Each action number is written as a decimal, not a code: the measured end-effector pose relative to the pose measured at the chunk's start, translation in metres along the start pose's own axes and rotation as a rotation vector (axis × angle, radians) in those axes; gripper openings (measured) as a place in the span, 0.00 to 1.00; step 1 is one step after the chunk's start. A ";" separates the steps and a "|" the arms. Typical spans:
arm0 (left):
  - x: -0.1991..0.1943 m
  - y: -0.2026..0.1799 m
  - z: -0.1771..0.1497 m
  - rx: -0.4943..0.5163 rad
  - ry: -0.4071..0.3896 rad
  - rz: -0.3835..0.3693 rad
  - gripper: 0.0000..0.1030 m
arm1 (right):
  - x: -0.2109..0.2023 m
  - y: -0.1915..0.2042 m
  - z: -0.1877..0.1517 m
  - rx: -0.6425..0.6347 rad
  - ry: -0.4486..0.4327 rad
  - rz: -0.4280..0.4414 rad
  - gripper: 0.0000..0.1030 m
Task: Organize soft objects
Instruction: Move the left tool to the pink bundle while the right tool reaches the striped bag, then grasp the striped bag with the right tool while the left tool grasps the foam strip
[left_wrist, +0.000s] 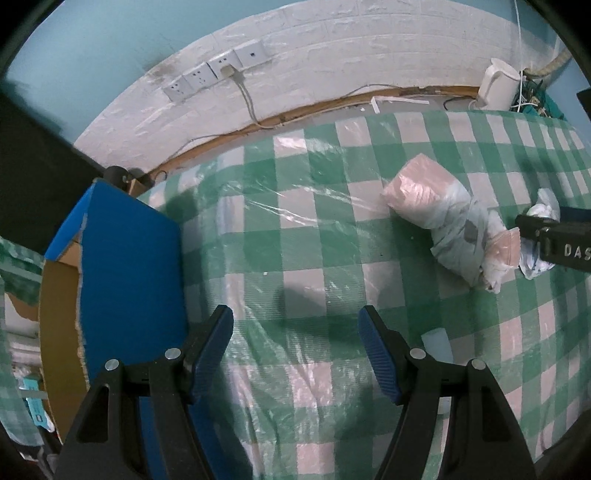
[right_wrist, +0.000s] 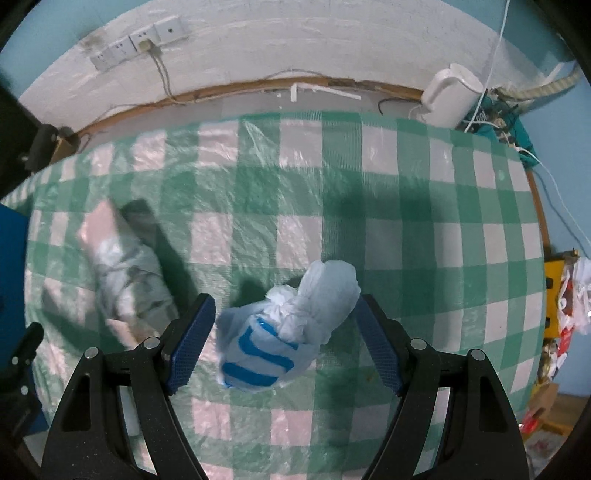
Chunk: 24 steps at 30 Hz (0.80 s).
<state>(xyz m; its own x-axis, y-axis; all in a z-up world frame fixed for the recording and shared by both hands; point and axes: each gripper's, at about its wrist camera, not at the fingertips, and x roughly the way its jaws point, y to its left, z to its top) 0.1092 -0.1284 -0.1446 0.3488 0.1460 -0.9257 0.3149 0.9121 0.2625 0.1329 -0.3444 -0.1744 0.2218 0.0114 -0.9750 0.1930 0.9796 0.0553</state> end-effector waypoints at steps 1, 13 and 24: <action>0.001 -0.001 0.001 0.000 0.004 -0.006 0.69 | 0.003 0.000 -0.001 0.000 0.009 -0.005 0.76; -0.002 -0.035 -0.014 0.055 0.031 -0.049 0.70 | 0.013 0.007 -0.028 -0.091 0.056 0.000 0.41; 0.000 -0.067 -0.027 0.109 0.060 -0.071 0.73 | -0.009 0.013 -0.050 -0.162 0.021 -0.001 0.36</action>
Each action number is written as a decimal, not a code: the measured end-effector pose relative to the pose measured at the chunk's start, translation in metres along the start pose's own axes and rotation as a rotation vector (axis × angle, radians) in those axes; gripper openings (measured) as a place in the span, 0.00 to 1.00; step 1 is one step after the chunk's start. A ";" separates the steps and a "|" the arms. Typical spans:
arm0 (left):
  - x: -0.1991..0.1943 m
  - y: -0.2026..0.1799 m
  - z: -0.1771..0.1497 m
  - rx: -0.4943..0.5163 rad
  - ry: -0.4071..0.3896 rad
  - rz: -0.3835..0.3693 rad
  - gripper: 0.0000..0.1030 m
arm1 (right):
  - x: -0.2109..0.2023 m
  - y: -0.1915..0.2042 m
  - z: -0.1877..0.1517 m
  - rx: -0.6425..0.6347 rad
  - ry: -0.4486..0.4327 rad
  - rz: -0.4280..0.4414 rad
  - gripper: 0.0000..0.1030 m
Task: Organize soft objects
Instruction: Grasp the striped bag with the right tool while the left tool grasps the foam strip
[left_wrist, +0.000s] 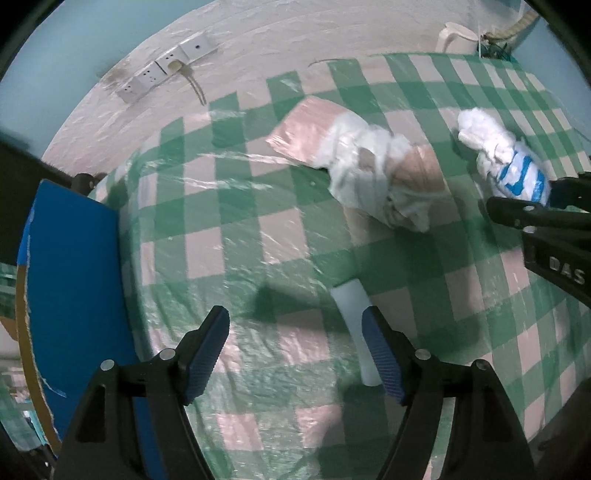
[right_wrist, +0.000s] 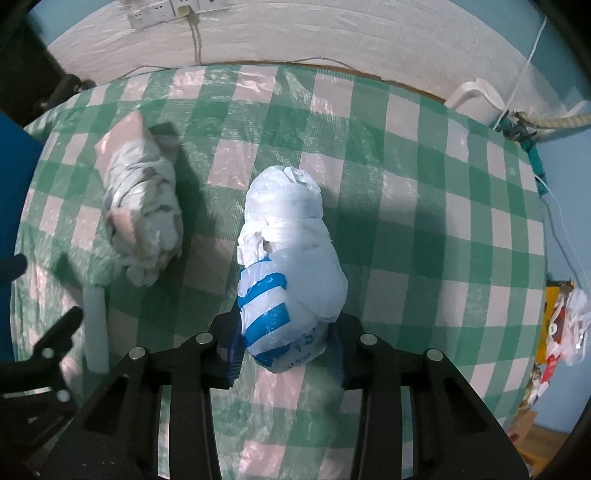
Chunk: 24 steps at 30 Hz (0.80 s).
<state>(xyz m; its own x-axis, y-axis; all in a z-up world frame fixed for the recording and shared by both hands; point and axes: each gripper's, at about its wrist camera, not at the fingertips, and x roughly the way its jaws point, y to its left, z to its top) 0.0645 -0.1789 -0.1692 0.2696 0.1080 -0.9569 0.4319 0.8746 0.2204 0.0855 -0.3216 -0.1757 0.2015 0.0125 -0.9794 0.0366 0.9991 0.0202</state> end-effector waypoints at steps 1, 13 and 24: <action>0.002 -0.002 0.000 0.000 0.006 -0.002 0.73 | -0.003 0.000 -0.003 0.002 -0.004 0.002 0.36; 0.003 -0.013 -0.008 -0.022 0.043 -0.084 0.58 | -0.028 0.003 -0.020 0.002 -0.035 0.047 0.36; -0.007 -0.018 -0.016 -0.011 0.028 -0.150 0.12 | -0.046 0.018 -0.024 -0.047 -0.063 0.062 0.36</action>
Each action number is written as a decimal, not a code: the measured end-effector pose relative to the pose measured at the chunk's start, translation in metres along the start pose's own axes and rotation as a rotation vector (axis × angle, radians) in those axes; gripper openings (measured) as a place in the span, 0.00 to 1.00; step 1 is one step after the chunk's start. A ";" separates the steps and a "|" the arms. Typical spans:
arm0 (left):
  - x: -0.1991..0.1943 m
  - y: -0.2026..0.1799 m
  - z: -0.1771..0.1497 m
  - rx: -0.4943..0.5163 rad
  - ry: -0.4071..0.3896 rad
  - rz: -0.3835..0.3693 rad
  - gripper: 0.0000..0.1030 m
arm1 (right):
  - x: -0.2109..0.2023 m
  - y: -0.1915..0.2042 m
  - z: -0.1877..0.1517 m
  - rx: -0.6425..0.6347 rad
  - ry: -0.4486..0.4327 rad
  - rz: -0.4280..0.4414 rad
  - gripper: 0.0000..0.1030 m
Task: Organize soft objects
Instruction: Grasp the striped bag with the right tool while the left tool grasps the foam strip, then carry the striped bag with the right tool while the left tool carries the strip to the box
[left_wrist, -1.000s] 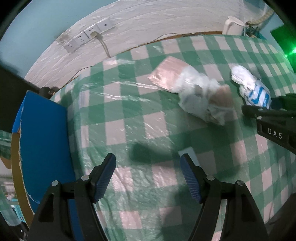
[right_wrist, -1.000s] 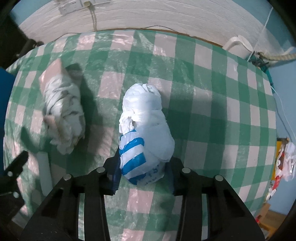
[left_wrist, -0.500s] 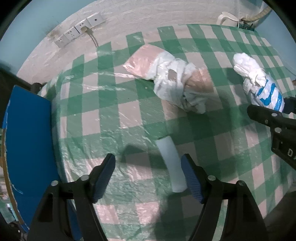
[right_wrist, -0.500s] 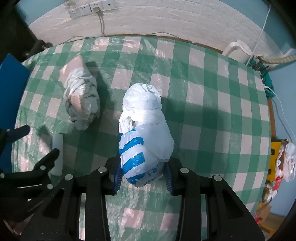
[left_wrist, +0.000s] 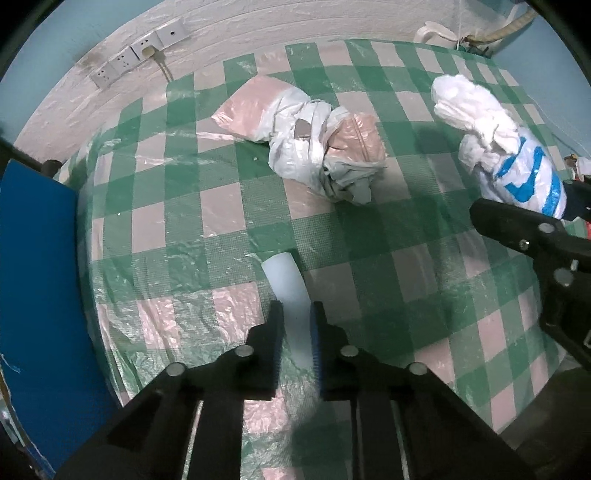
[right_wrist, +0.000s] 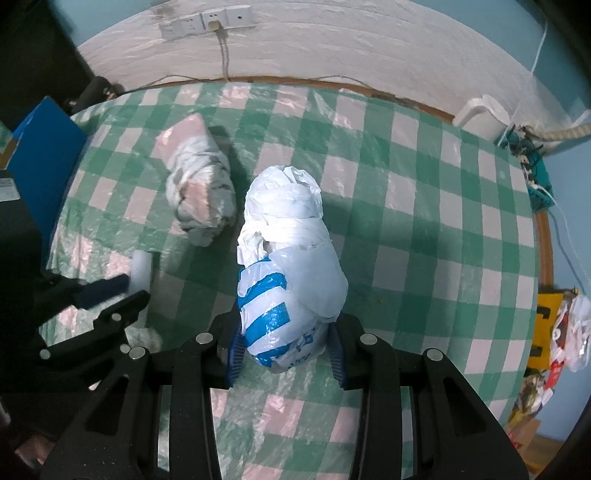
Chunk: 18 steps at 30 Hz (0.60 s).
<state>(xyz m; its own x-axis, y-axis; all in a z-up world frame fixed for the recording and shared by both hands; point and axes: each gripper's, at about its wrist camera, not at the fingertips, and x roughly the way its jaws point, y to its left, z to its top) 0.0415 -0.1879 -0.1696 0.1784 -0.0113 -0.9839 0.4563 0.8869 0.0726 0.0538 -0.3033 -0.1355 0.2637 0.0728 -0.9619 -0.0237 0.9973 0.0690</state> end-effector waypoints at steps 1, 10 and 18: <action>0.000 0.002 0.000 -0.002 -0.001 -0.004 0.12 | -0.001 0.000 0.000 -0.002 -0.004 0.001 0.36; -0.020 0.015 -0.006 -0.005 -0.052 0.010 0.10 | -0.021 0.007 0.001 -0.030 -0.046 0.013 0.36; -0.045 0.024 -0.013 -0.005 -0.104 0.063 0.10 | -0.038 0.017 0.001 -0.063 -0.073 0.011 0.36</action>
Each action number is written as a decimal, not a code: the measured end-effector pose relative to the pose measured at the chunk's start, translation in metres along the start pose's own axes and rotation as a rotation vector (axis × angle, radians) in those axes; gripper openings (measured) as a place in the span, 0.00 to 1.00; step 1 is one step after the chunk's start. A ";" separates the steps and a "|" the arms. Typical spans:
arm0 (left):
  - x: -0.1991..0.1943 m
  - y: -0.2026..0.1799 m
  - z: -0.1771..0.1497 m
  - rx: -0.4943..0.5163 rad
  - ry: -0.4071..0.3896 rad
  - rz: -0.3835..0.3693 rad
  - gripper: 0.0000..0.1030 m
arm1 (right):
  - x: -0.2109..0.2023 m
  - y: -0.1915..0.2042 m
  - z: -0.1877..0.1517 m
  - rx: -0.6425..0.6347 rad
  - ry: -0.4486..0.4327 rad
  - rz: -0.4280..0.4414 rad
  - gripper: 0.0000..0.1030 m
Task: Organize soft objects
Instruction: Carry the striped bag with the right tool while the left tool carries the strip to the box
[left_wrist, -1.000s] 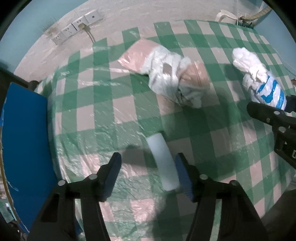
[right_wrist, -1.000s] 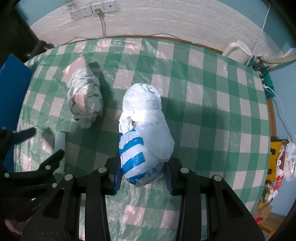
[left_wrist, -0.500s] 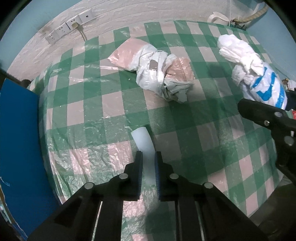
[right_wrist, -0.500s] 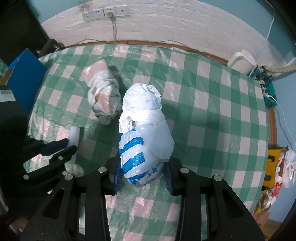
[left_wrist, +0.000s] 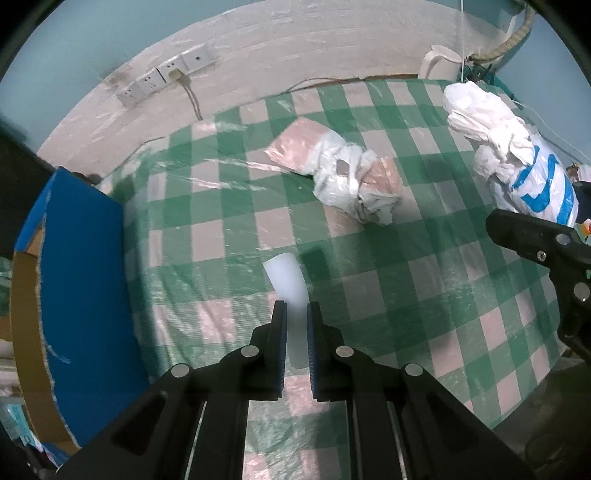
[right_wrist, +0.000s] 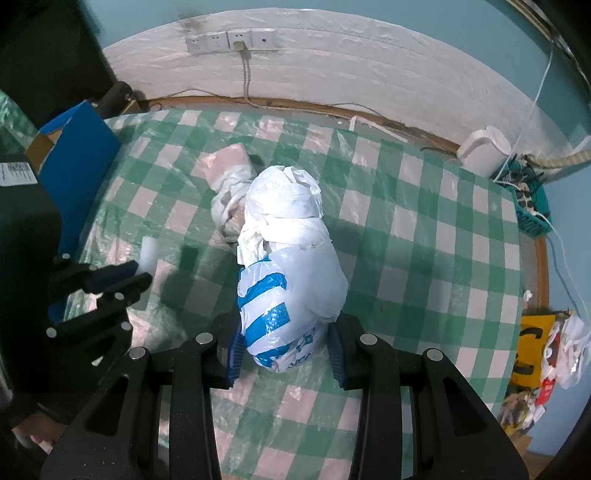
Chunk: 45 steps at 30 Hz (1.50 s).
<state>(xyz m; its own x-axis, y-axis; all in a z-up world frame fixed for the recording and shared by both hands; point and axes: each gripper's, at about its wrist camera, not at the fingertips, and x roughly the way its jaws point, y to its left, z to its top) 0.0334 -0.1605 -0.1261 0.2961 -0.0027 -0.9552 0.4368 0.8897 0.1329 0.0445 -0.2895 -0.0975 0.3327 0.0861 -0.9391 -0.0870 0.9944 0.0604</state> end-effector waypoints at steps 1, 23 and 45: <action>-0.002 0.005 0.001 -0.002 -0.007 0.006 0.10 | -0.001 0.001 0.000 -0.003 -0.003 0.000 0.36; -0.041 0.059 -0.009 -0.043 -0.099 0.132 0.10 | -0.033 0.045 0.008 -0.106 -0.069 0.031 0.36; -0.073 0.127 -0.030 -0.140 -0.156 0.199 0.10 | -0.050 0.121 0.036 -0.228 -0.105 0.076 0.36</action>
<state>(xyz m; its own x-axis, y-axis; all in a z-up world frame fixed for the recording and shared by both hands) 0.0414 -0.0340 -0.0470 0.4960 0.1175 -0.8603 0.2390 0.9341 0.2654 0.0513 -0.1716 -0.0314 0.4115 0.1773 -0.8940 -0.3204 0.9464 0.0402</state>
